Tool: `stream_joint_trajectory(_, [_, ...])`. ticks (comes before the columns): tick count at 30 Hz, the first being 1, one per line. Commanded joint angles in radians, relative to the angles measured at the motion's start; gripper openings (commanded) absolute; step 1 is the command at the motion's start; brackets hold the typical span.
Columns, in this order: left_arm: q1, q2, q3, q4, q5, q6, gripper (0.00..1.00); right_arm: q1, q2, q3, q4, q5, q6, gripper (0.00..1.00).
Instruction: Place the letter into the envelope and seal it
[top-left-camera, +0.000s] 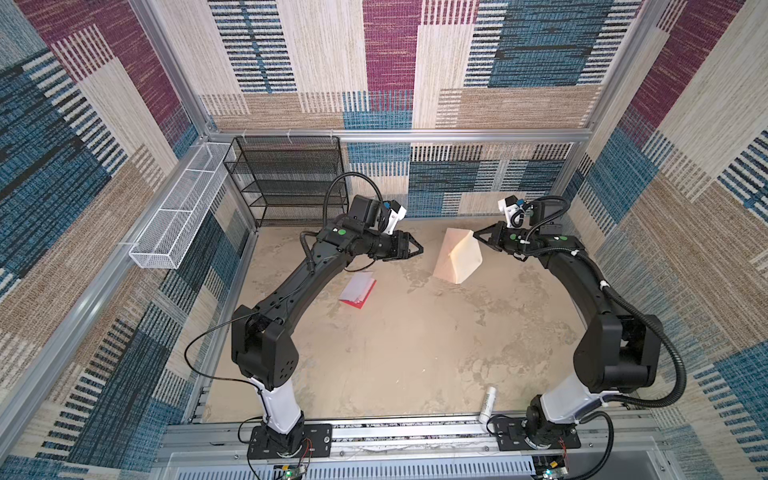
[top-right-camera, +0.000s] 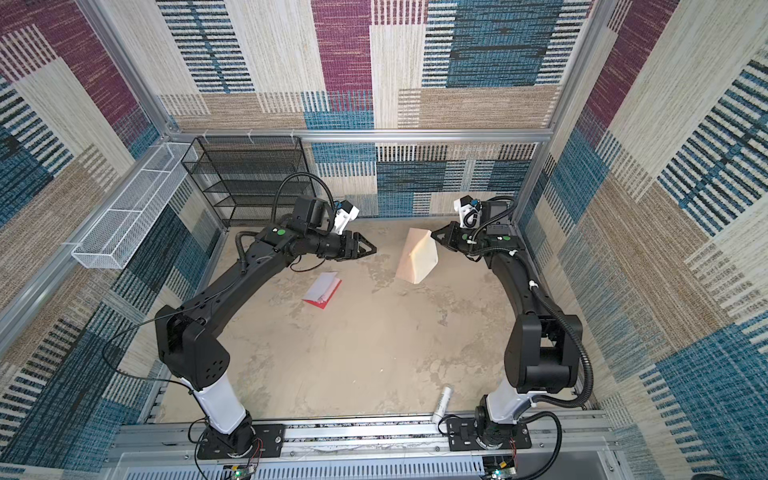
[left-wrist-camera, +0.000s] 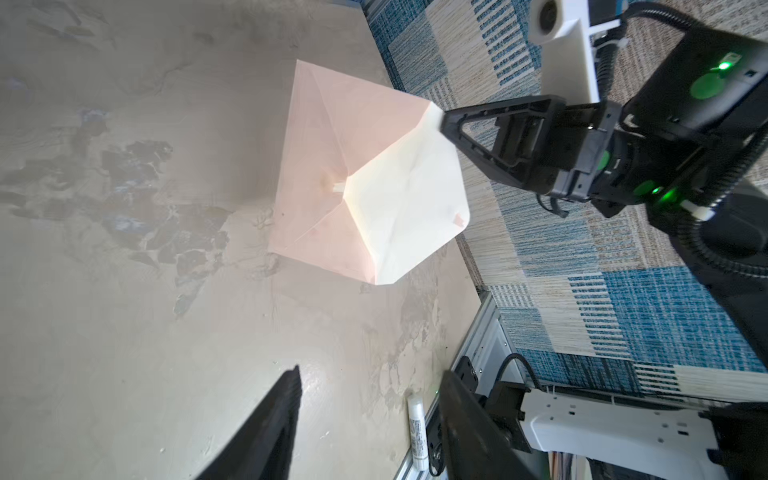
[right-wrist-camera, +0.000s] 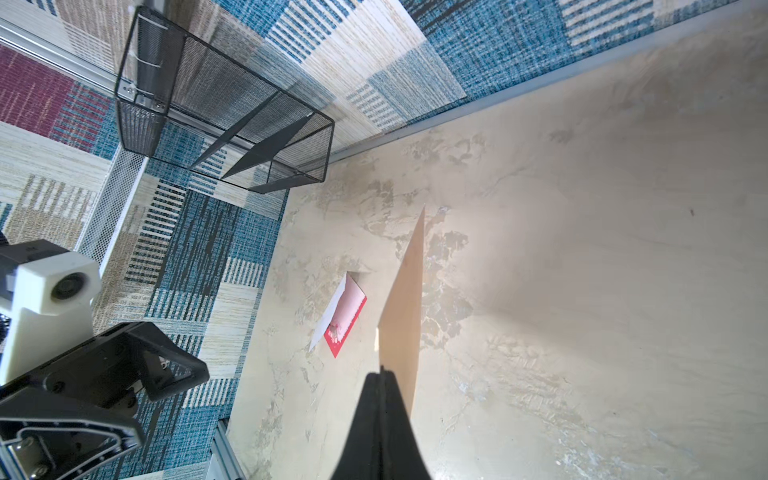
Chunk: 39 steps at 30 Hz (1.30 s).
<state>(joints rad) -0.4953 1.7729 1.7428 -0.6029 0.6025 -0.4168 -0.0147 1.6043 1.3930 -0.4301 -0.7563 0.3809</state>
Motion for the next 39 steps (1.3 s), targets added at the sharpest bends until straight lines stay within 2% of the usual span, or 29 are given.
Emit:
stream_joint_trajectory(1, [0.004, -0.041, -0.028, -0.035, -0.059, 0.063, 0.56, 0.018, -0.043, -0.020, -0.018, 0.013, 0.049, 0.00])
stream_joint_trajectory(8, [0.020, -0.152, -0.143, -0.017, -0.102, 0.051, 0.57, 0.090, -0.121, -0.084, -0.009, -0.003, 0.135, 0.00])
stream_joint_trajectory(23, [0.046, -0.394, -0.370, 0.011, -0.245, 0.043, 0.59, 0.319, -0.144, -0.127, -0.035, -0.012, 0.263, 0.01])
stream_joint_trajectory(33, [0.051, -0.481, -0.481, 0.040, -0.246, 0.016, 0.60, 0.424, -0.152, -0.240, 0.074, -0.047, 0.372, 0.02])
stream_joint_trajectory(39, [0.051, -0.545, -0.566, 0.060, -0.263, -0.008, 0.61, 0.444, -0.122, -0.287, 0.089, -0.094, 0.363, 0.03])
